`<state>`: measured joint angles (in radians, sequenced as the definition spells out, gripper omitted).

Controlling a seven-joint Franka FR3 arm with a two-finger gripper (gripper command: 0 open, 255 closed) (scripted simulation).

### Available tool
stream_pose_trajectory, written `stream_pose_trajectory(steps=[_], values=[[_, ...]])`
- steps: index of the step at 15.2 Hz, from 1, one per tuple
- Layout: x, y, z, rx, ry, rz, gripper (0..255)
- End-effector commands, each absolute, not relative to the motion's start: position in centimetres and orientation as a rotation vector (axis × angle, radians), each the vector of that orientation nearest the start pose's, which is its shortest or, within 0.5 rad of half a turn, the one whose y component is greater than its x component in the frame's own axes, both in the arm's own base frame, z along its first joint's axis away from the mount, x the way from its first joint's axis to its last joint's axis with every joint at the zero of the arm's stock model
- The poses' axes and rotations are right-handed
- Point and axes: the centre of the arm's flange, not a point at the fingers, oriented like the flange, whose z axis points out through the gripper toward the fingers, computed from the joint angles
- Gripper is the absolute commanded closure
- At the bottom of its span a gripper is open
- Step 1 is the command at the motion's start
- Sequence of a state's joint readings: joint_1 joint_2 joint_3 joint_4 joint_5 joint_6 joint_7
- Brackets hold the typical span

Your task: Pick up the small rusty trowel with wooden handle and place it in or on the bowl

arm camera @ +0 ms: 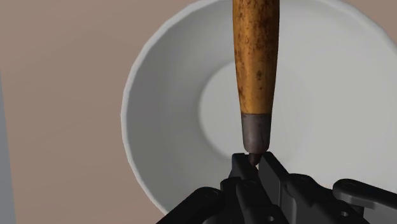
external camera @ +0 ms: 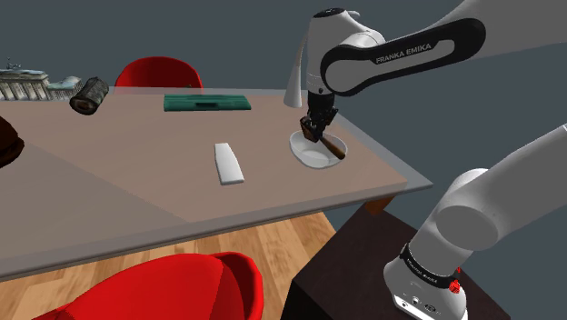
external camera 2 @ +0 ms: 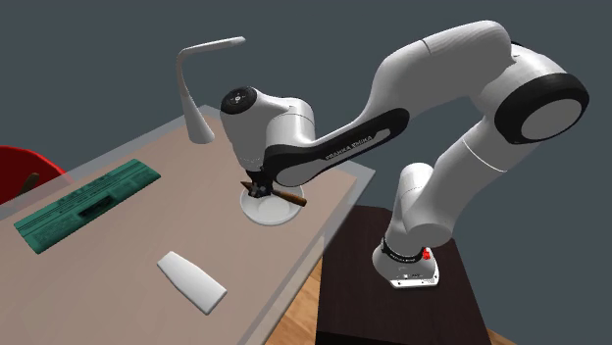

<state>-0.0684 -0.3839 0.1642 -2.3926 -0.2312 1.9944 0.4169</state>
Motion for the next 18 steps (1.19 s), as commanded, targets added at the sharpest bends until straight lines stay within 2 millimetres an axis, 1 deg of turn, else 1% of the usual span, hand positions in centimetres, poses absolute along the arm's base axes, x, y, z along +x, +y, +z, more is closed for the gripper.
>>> stream_pose_trajectory(steps=[1, 6, 9, 10, 18], values=[[42.8, 3.0, 46.1, -3.385, 0.401, -0.079, 0], [42.8, 3.0, 46.1, -3.385, 0.401, -0.079, 0], [42.7, 4.0, 49.9, -3.385, 0.401, -0.079, 0], [42.7, 4.3, 50.9, -3.385, 0.401, -0.079, 0], [42.7, 4.3, 50.9, -3.385, 0.401, -0.079, 0]])
